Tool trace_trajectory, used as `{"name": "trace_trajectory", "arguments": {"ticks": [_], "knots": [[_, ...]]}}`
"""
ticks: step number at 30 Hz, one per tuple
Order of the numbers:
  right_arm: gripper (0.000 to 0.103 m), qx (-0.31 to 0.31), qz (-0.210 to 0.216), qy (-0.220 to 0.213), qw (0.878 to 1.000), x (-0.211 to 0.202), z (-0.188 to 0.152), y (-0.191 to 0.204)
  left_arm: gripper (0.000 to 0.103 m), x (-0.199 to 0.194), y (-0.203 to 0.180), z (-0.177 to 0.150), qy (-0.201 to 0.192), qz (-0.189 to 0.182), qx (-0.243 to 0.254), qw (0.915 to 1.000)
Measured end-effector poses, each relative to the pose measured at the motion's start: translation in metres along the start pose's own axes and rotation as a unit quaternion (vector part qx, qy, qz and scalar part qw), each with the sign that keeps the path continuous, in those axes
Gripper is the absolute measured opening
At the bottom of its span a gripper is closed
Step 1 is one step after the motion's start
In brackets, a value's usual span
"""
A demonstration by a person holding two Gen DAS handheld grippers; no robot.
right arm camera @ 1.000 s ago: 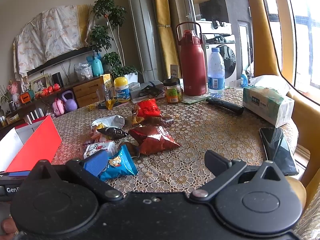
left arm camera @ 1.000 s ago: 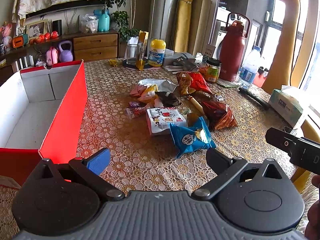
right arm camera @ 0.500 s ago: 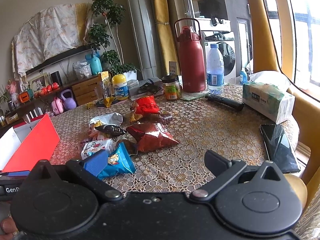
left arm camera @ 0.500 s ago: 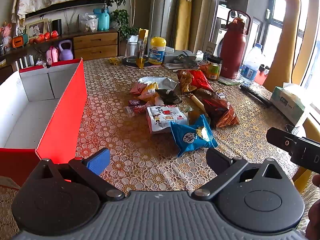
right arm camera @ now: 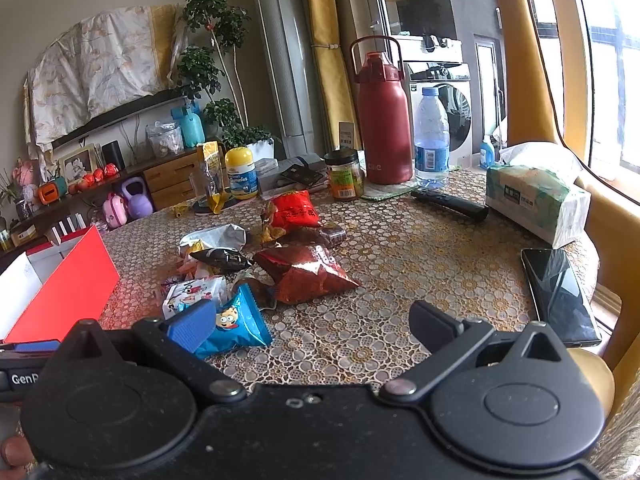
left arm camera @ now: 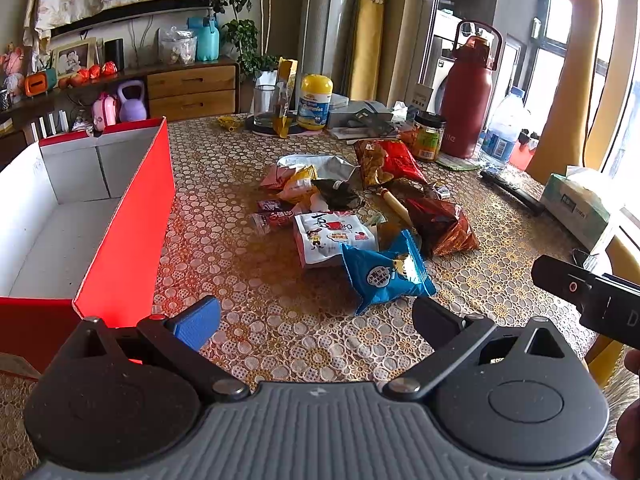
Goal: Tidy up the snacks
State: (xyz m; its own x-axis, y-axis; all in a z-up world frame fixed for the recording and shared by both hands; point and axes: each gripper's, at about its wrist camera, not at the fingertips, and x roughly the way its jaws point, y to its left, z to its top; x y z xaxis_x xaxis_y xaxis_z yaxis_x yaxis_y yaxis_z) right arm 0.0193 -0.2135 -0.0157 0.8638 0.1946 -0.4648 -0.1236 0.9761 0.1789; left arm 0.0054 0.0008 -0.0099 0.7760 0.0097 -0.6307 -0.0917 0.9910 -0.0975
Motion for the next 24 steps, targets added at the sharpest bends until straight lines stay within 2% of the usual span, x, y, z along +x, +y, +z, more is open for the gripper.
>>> {"name": "trace_trajectory", "arguments": {"ticks": [24], "knots": [[0.103, -0.001, -0.001, 0.003, 1.0, 0.0, -0.0001, 0.0005, 0.103, 0.0005, 0.0004, -0.0004, 0.001, 0.001, 0.0, 1.0]]}}
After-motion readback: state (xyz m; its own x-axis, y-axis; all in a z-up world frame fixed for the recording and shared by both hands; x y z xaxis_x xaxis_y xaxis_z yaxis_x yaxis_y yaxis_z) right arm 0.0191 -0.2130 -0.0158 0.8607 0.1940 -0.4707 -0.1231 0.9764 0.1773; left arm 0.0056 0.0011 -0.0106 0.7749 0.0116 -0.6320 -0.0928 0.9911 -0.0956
